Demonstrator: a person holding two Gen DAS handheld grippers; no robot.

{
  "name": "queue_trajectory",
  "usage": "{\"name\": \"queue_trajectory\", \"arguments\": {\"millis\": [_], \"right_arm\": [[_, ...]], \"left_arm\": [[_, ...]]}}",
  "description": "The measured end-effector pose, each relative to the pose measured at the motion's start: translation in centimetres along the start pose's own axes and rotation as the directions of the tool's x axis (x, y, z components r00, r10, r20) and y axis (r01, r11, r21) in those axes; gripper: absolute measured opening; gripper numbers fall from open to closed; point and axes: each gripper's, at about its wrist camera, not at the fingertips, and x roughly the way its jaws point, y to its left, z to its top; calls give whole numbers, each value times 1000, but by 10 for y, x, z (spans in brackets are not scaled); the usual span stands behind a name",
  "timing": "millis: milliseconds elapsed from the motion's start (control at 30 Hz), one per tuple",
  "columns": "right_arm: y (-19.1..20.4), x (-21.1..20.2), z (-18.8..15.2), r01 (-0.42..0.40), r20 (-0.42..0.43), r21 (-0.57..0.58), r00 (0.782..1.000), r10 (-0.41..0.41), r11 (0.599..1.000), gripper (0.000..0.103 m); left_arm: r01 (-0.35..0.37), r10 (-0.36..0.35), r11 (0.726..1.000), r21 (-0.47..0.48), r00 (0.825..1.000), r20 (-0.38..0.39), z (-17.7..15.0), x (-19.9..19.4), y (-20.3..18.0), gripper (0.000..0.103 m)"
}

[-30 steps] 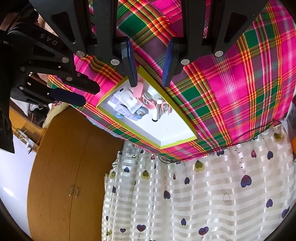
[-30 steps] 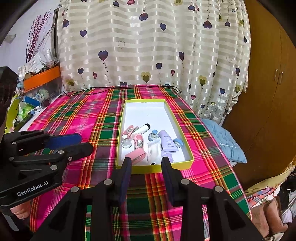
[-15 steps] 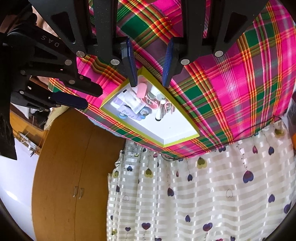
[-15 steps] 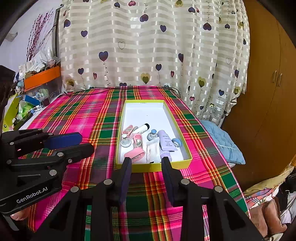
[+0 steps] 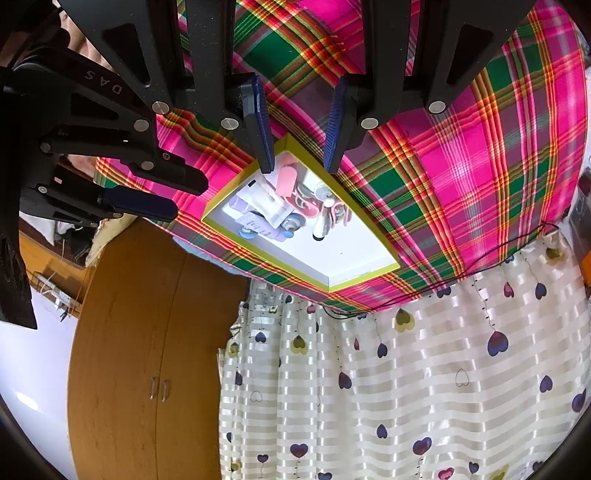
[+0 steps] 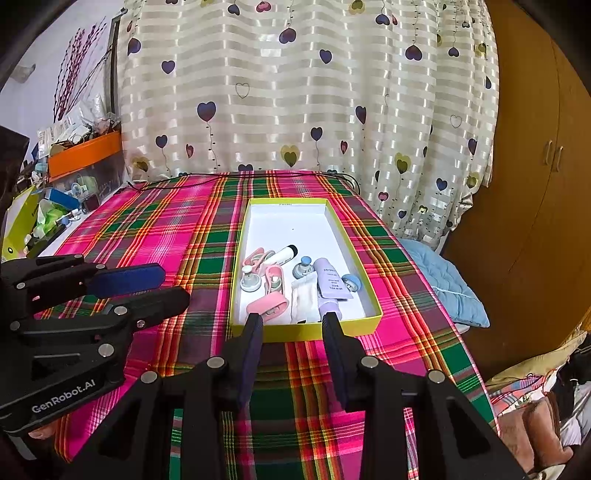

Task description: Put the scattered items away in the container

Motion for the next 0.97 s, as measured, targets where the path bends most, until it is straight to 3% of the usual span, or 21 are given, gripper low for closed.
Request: {"name": "queue_trajectory", "arguments": {"millis": [400,967], "right_arm": [[-1,4,0,-1,-9,-4,1000,1,1000,34],[-2,14,-3,-5,-34,3,999,5,1000,34]], "left_arm": [[42,-42,999,-35,999,-4,3,0,4,28],[7,-8,996,-88,1000,-7,2,11,11,28]]}}
